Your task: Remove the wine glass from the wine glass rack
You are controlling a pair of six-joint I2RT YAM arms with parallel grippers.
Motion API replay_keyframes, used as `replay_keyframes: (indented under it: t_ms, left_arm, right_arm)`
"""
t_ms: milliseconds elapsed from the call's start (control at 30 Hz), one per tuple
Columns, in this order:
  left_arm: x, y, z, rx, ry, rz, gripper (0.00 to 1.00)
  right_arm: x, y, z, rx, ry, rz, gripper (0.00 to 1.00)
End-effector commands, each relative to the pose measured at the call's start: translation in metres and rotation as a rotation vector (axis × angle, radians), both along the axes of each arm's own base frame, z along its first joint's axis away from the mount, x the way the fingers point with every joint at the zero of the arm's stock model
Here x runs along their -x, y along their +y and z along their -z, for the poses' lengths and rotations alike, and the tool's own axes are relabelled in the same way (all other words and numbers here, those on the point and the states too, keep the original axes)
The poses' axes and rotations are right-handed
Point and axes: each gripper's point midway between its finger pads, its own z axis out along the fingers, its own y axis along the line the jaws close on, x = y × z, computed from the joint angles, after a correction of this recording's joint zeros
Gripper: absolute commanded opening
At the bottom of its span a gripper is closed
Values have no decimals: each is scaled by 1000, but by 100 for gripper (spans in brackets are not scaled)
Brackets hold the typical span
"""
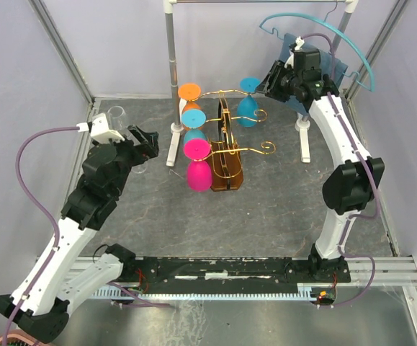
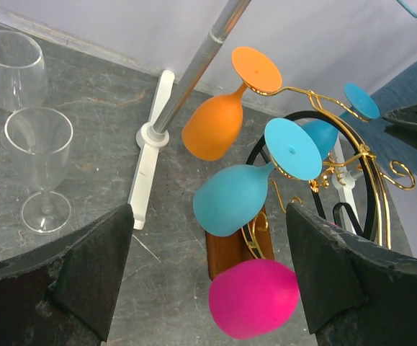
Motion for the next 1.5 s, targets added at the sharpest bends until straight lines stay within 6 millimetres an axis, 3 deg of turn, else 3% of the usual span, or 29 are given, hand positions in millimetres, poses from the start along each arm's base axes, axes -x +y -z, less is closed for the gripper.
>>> replay_keyframes:
  t_ms: [0,567,867,1067,1467]
  left_arm:
    - [8,-4,-23,71,-42,30,92]
    - [14,8,-39,46,-65,-6,96]
    - [12,4,-32,42,-46,5,96]
    - [11,1,-28,45,-34,15,97]
    - [14,-1,-25,58,-26,29,99]
  right_arm:
    - [-15,1,-27,-29,-87,11,51]
    - [-46,12,-13,-98,-97,5,44]
    - [-52,13,-21,-114,-133,0,24]
    - [-53,16,-24,-163,-143,-3,1]
    - [-50,-1,-40,-348,-179,36,0]
